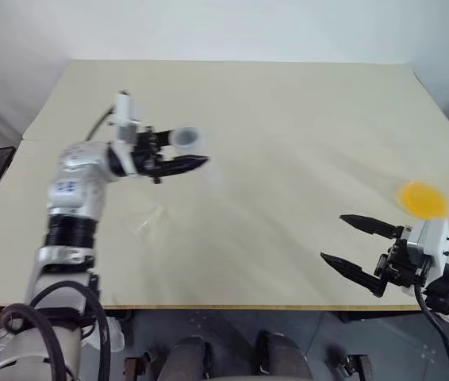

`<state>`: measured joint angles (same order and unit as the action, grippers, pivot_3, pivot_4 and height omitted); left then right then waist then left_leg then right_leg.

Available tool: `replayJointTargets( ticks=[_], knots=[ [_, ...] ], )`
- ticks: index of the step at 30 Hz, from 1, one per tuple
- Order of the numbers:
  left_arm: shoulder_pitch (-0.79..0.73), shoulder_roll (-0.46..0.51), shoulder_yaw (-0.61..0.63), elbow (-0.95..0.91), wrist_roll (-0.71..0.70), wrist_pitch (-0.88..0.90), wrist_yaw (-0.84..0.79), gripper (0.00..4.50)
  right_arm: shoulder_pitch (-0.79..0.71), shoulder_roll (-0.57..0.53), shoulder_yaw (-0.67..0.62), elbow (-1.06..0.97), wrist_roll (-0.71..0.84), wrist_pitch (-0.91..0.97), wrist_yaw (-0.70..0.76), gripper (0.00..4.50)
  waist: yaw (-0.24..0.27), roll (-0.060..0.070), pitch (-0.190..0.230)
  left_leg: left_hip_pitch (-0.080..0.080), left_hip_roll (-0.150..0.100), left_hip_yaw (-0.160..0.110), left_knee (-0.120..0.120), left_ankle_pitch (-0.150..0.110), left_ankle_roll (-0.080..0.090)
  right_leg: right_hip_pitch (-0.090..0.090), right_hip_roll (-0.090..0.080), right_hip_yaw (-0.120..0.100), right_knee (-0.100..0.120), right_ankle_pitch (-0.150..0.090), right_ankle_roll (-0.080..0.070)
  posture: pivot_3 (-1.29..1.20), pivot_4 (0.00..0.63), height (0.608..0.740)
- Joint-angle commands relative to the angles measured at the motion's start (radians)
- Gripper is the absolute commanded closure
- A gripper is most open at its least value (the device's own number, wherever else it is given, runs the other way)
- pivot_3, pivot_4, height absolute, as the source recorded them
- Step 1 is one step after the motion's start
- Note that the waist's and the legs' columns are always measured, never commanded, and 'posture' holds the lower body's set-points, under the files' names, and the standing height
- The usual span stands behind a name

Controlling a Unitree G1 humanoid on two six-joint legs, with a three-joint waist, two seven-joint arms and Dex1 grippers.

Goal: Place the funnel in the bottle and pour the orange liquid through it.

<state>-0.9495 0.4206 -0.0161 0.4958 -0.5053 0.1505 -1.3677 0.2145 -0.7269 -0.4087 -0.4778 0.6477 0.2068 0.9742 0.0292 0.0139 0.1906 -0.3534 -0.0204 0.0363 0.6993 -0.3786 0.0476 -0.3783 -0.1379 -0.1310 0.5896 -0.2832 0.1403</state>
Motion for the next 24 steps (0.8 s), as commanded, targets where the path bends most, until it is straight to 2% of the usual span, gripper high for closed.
replayJointTargets(
  ticks=[1,6,16,24],
  knots=[
    [-0.065,-0.075,-0.052,0.025,0.033,-0.02,-0.055,2.12,0.043,0.029,-0.056,-0.08,0.021,-0.001,-0.055,0.0,-0.002,0.0,0.0,0.0,0.0,0.0,0.0,0.0,0.0,0.0,0.0,0.0,0.0,0.0,0.0,0.0,0.15,0.74],
    [-0.078,-0.188,-0.143,0.034,0.106,-0.04,-0.067,2.12,0.148,0.08,-0.086,-0.176,0.009,-0.01,-0.118,0.0,0.0,0.0,0.0,0.0,0.001,0.0,0.0,0.0,0.0,-0.001,0.001,0.0,0.0,0.0,0.0,0.0,0.15,0.74],
    [-0.09,-0.343,-0.185,0.093,0.214,-0.099,0.056,2.12,0.283,0.139,-0.128,-0.259,-0.007,-0.034,-0.178,0.0,0.022,0.0,0.0,-0.001,0.0,0.001,0.001,0.001,0.001,-0.001,0.0,0.003,-0.001,0.0,0.0,0.0,0.15,0.74],
    [-0.076,-0.383,-0.217,0.099,0.276,-0.087,0.106,2.12,0.318,0.167,-0.124,-0.287,-0.024,-0.047,-0.195,0.0,0.024,0.0,0.0,-0.001,0.0,0.002,0.001,0.001,0.002,-0.001,0.0,0.004,-0.002,0.0,0.0,0.0,0.15,0.74]
  ],
)
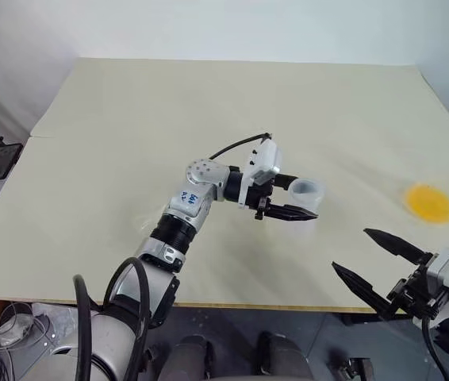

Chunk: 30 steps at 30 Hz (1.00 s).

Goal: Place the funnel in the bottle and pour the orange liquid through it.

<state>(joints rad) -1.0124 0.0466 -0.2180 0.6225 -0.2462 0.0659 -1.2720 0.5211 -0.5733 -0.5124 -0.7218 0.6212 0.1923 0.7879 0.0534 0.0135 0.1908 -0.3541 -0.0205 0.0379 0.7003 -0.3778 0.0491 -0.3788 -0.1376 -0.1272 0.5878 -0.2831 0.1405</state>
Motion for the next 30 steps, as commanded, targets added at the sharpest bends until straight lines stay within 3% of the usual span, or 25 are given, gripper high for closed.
replayJointTargets(
  ticks=[1,4,11,19,30],
  knots=[
    [-0.01,-0.012,-0.019,-0.029,0.024,-0.002,0.014,2.12,0.012,0.015,-0.018,-0.043,0.0,-0.033,-0.012,0.0,0.0,0.0,0.0,0.0,0.0,0.0,0.0,0.0,0.0,0.0,0.0,0.0,0.0,0.0,0.0,0.0,0.15,0.74],
    [-0.006,-0.013,-0.03,-0.031,0.042,-0.011,0.02,2.12,0.013,0.02,-0.013,-0.044,-0.007,-0.038,-0.018,0.0,0.001,0.0,0.0,0.0,0.0,0.0,0.0,0.0,0.0,0.0,0.0,0.0,0.0,0.0,0.0,0.0,0.15,0.74],
    [0.006,-0.021,-0.026,-0.084,0.018,0.061,0.029,0.01,0.001,0.015,-0.012,-0.04,-0.011,-0.039,-0.024,0.0,0.001,0.0,0.0,0.0,0.0,0.0,0.0,0.0,0.0,0.0,0.0,0.0,0.0,0.0,0.0,0.0,0.15,0.74],
    [0.045,0.019,-0.002,-0.192,-0.012,0.157,0.047,0.01,-0.006,0.0,-0.042,-0.026,0.0,-0.037,-0.01,0.0,0.0,0.0,0.0,0.0,0.0,0.0,0.0,0.0,0.0,0.0,0.0,0.0,0.0,0.0,0.0,0.0,0.15,0.74],
    [0.056,0.026,-0.032,-0.146,0.051,0.062,0.09,0.01,-0.035,-0.011,-0.037,0.006,-0.01,-0.038,0.004,0.0,0.001,0.0,0.0,0.0,0.0,0.0,0.0,0.0,0.0,0.0,0.0,0.0,0.001,0.0,0.0,0.0,0.15,0.74]
  ],
)
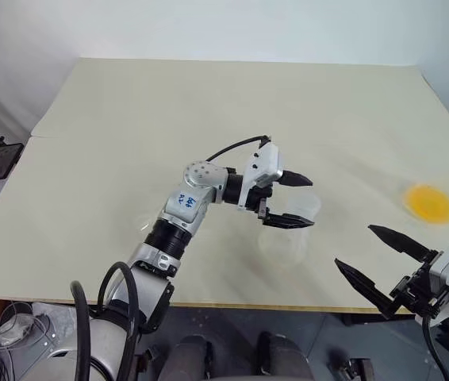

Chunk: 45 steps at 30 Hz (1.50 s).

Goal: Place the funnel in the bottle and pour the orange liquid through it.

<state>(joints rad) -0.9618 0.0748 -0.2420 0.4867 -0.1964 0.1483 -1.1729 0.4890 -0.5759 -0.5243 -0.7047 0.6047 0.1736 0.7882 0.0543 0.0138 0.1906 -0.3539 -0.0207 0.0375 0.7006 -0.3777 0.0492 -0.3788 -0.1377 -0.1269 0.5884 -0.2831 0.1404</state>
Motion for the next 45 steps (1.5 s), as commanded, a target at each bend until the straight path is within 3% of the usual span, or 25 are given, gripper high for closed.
replayJointTargets(
  ticks=[1,16,31,39,45],
  knots=[
    [0.009,0.001,-0.009,-0.023,-0.005,-0.011,-0.016,0.01,-0.004,-0.009,-0.025,-0.01,0.006,-0.019,0.004,0.0,0.0,0.0,0.0,0.0,0.0,0.0,0.0,0.0,0.0,0.0,0.0,0.0,0.0,0.0,0.0,0.0,0.15,0.74],
    [0.048,0.046,0.01,-0.14,-0.047,0.081,-0.04,0.01,-0.023,-0.014,-0.025,0.0,0.002,-0.013,0.002,0.0,-0.001,0.0,0.0,0.0,0.0,0.0,0.0,0.0,0.0,0.0,0.0,0.0,0.001,0.0,0.0,0.0,0.15,0.74],
    [0.125,0.127,0.041,-0.396,-0.176,0.321,-0.02,0.01,-0.069,-0.047,-0.016,0.029,0.011,0.002,0.017,0.0,-0.001,0.001,0.0,0.001,0.0,-0.001,0.001,0.0,0.0,0.0,0.0,0.001,0.002,0.0,0.0,0.0,0.15,0.74],
    [0.122,0.139,0.086,-0.463,-0.268,0.41,0.014,0.01,-0.078,-0.063,-0.025,0.043,0.021,0.007,0.031,0.0,-0.002,0.001,0.0,0.001,0.0,-0.001,0.001,0.0,0.0,0.0,0.0,0.001,0.002,0.0,0.0,0.0,0.15,0.74],
    [0.081,0.116,0.212,-0.463,-0.37,0.438,0.112,0.01,-0.071,-0.068,-0.04,0.046,0.027,0.009,0.042,0.0,-0.002,0.001,0.0,0.001,0.0,-0.001,0.001,0.0,0.0,0.0,0.0,0.001,0.002,0.0,0.0,0.0,0.15,0.74]
  ],
)
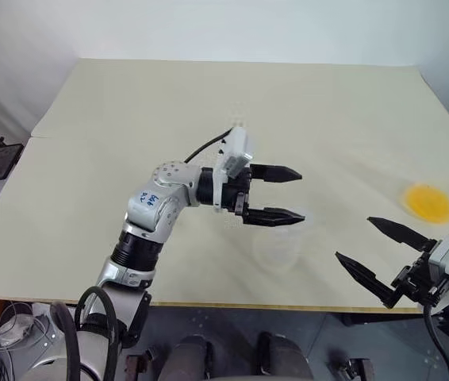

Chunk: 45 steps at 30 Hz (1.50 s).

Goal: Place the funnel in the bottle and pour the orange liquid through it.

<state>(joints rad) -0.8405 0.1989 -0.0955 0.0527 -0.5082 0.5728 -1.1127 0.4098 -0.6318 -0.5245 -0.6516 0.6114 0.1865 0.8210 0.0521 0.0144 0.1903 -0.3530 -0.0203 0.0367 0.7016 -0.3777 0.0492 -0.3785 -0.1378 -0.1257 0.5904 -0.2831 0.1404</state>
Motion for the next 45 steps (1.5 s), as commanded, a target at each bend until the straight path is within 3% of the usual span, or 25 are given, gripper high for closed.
replayJointTargets(
  ticks=[1,9,18,34,38,45],
  knots=[
    [-0.05,-0.006,0.079,-0.027,-0.064,0.02,0.07,0.01,0.01,-0.013,-0.042,-0.007,0.021,-0.004,0.011,0.0,0.001,0.0,0.0,0.0,0.0,0.0,0.0,0.0,0.0,0.0,0.0,0.0,0.0,0.0,0.0,0.0,0.15,0.74],
    [-0.021,0.131,0.07,-0.095,-0.016,0.05,0.124,0.01,0.008,-0.022,-0.058,0.001,0.03,-0.001,0.02,0.0,-0.002,0.0,0.0,0.001,0.0,0.0,0.0,0.0,0.0,0.0,0.0,0.0,0.0,0.0,0.0,0.0,0.15,0.74],
    [0.132,0.344,0.106,-0.265,0.018,0.157,0.249,0.01,0.018,-0.018,-0.054,0.018,0.037,-0.002,0.045,0.0,-0.005,0.0,0.0,0.001,0.0,0.0,0.0,0.0,0.0,0.0,0.001,0.004,0.0,0.0,0.0,0.0,0.15,0.74],
    [0.467,0.485,0.348,-0.556,-0.018,0.399,0.533,0.01,0.006,-0.04,-0.04,0.098,0.065,0.02,0.113,0.0,-0.004,0.0,0.0,0.002,0.001,-0.001,-0.001,-0.001,-0.002,0.0,0.003,0.019,0.0,0.0,0.0,0.0,0.15,0.74],
    [0.501,0.502,0.403,-0.61,-0.033,0.41,0.554,0.01,-0.047,-0.052,-0.001,0.134,0.057,0.029,0.128,0.0,-0.007,0.0,0.0,0.002,0.001,-0.001,-0.001,-0.001,-0.002,0.0,0.003,0.019,0.0,0.0,0.0,0.0,0.15,0.74],
    [0.523,0.643,0.383,-0.575,-0.015,0.427,0.501,0.01,-0.098,-0.072,0.015,0.19,0.055,0.035,0.166,0.0,-0.008,0.001,0.0,0.002,0.001,-0.001,-0.001,-0.001,-0.003,0.0,0.004,0.019,0.0,0.0,-0.001,0.0,0.15,0.74]
  ],
)
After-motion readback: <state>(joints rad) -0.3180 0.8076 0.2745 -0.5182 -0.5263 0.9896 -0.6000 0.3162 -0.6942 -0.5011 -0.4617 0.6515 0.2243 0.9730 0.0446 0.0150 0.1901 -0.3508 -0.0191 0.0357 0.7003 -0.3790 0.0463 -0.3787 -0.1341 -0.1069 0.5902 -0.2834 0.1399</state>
